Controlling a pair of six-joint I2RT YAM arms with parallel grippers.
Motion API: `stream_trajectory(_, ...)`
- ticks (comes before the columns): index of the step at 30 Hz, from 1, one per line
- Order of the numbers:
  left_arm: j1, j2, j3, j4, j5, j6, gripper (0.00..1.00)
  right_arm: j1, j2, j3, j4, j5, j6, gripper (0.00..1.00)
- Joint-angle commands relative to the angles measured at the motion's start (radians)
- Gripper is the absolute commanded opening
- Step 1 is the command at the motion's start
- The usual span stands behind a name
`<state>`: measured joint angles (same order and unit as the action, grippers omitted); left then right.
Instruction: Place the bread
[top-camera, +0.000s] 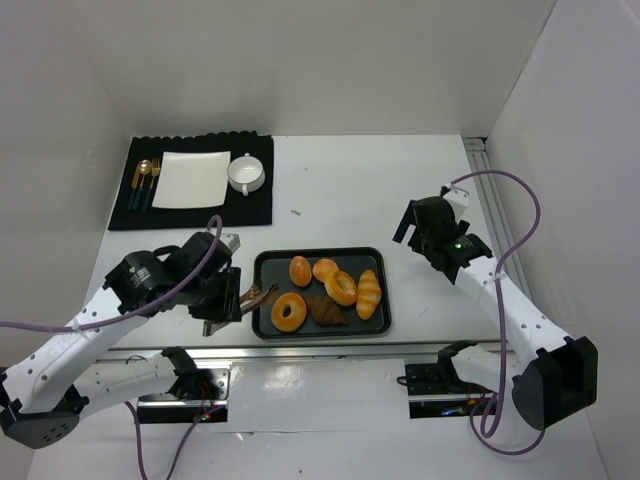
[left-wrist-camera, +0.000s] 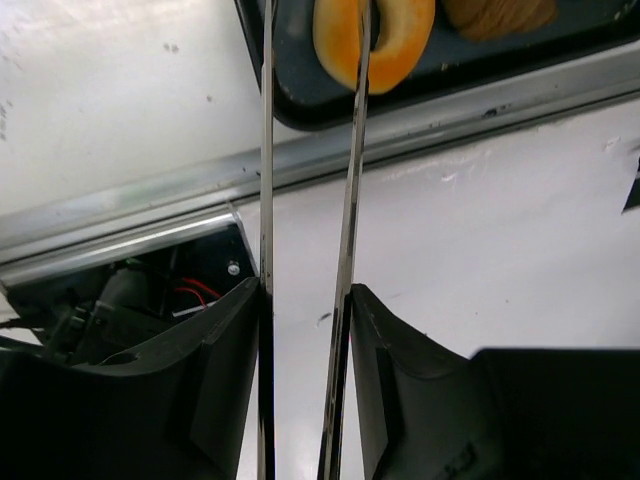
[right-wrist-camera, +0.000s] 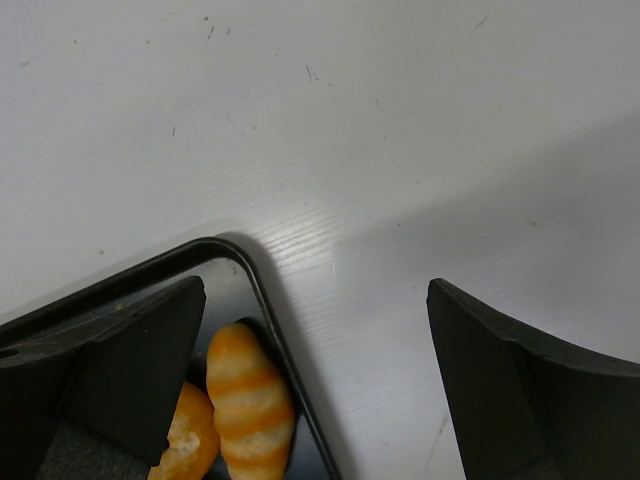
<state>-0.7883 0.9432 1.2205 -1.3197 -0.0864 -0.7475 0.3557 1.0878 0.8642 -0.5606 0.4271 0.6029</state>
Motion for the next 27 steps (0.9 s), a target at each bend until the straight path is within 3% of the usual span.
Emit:
stream_trajectory(1, -0.003, -0.04, -0.044, 0.02, 0.095, -0.044, 0.52, 0.008, -0.002, 0.045, 0.037, 0.004, -0.012, 0.99)
stream_trajectory(15, -0.003, -0.069, -0.196, 0.146, 0.16, -0.046, 0.53, 0.008, -0.002, 0.035, 0.048, -0.028, -0.012, 0.99)
stream_trajectory(24, -0.003, 0.012, -0.211, 0.162, 0.117, -0.035, 0.53, 0.008, -0.002, 0.006, 0.057, -0.065, -0.003, 0.99)
stream_trajectory(27, -0.003, 0.037, -0.171, 0.152, 0.128, -0.024, 0.4, 0.008, -0.011, 0.006, 0.057, -0.065, -0.003, 0.99)
